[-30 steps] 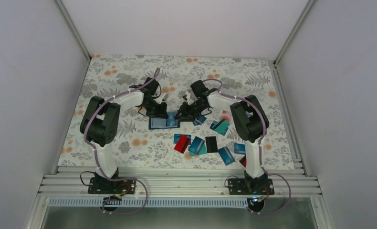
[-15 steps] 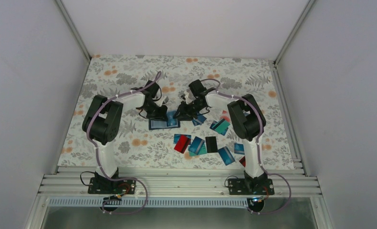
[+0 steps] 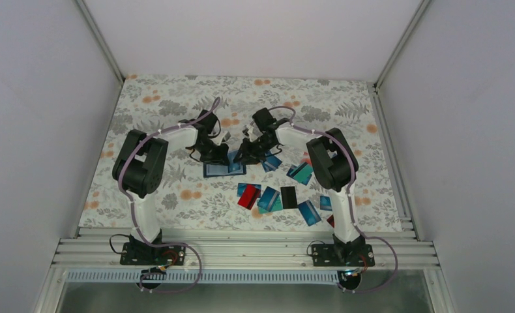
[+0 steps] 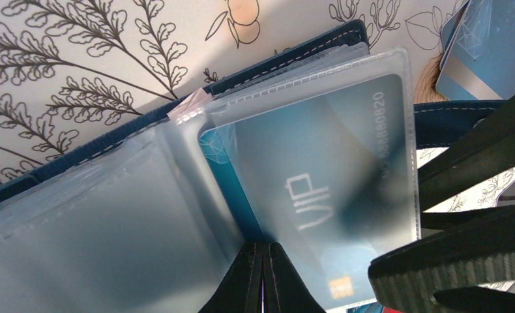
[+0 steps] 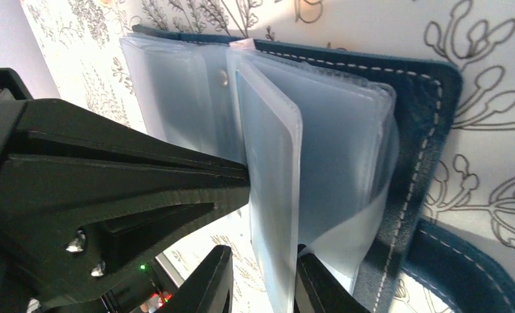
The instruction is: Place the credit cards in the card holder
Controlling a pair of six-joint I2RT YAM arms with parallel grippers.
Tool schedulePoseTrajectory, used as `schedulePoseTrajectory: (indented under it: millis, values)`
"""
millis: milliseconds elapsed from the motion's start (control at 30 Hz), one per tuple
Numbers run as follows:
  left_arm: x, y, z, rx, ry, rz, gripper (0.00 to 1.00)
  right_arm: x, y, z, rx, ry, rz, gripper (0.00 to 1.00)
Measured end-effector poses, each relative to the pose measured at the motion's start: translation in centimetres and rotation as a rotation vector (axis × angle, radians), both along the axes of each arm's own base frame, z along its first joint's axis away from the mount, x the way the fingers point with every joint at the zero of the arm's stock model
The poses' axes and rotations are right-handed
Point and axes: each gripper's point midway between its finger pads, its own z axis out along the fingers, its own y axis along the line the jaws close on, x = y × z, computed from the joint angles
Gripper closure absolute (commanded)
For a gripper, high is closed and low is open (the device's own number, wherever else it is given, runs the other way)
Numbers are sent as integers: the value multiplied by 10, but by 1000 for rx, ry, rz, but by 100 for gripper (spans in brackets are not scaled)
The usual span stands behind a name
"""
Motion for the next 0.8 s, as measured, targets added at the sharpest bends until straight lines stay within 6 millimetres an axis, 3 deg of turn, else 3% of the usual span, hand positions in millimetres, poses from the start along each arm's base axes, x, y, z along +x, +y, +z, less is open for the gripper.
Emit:
schedulePoseTrajectory:
  millis: [233, 400, 633, 800]
  values:
    - [3, 1, 8, 5, -9, 8, 97, 2, 7, 11, 6, -16, 13, 77]
    - [19, 6, 43, -7, -85, 45, 97, 4, 15, 20, 21, -34, 29, 76]
    - [34, 40, 95, -8, -212, 163, 97, 5, 31, 26, 40, -45, 60, 71]
    - [25, 65, 105, 8, -233, 235, 97, 1, 50, 22, 59, -39, 102, 61]
